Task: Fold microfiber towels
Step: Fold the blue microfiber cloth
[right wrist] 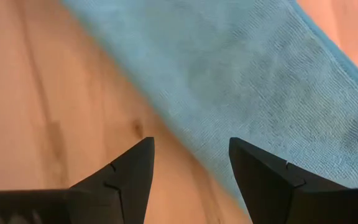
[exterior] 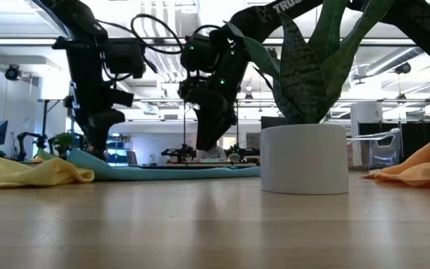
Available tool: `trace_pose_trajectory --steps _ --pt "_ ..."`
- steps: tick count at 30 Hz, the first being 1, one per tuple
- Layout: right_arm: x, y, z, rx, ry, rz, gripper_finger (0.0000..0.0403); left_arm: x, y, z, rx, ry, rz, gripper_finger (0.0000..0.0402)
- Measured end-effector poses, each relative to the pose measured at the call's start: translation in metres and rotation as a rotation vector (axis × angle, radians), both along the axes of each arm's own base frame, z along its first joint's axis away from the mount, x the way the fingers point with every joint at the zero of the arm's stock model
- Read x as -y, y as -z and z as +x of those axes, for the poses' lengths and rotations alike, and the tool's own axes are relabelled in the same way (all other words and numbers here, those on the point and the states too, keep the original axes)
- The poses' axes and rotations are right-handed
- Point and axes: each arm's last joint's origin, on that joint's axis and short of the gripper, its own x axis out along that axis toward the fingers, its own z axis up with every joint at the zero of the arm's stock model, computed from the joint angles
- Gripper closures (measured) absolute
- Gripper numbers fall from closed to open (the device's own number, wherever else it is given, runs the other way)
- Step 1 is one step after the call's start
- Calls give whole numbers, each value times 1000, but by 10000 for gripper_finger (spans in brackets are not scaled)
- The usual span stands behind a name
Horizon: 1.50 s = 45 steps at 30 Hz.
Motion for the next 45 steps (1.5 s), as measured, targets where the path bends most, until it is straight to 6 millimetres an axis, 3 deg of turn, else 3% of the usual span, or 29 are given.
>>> trace_pose_trajectory --steps 3,7,11,13,16,20,24,30,34,39,45 --pt "2 7 1 37 43 -2 197 -4 -1 2 44 12 57 279" --pt "5 17 2 82 111 -15 197 -2 19 5 83 77 -26 279" --pt "5 40 1 18 162 -10 197 -1 51 -3 -60 59 -72 279" --pt "6 50 2 -36 163 -8 197 -2 58 -5 -109 23 -74 279" --pt "9 49 2 -126 157 -74 197 0 61 -6 -165 9 -105 279" --pt "28 34 -1 -236 116 -234 197 9 50 -5 -131 35 -208 279" --pt "49 5 -1 -220 96 -274 197 16 27 -1 1 95 -223 279" --pt "46 -38 2 -136 96 -245 197 16 -2 0 153 123 -97 279" --pt "31 -39 17 23 85 -141 197 17 3 -5 74 163 -108 279" --pt "-18 -10 52 228 25 -86 197 19 -10 -21 13 155 3 279" --pt "-77 2 77 409 -238 -127 195 29 -39 -52 209 154 79 279"
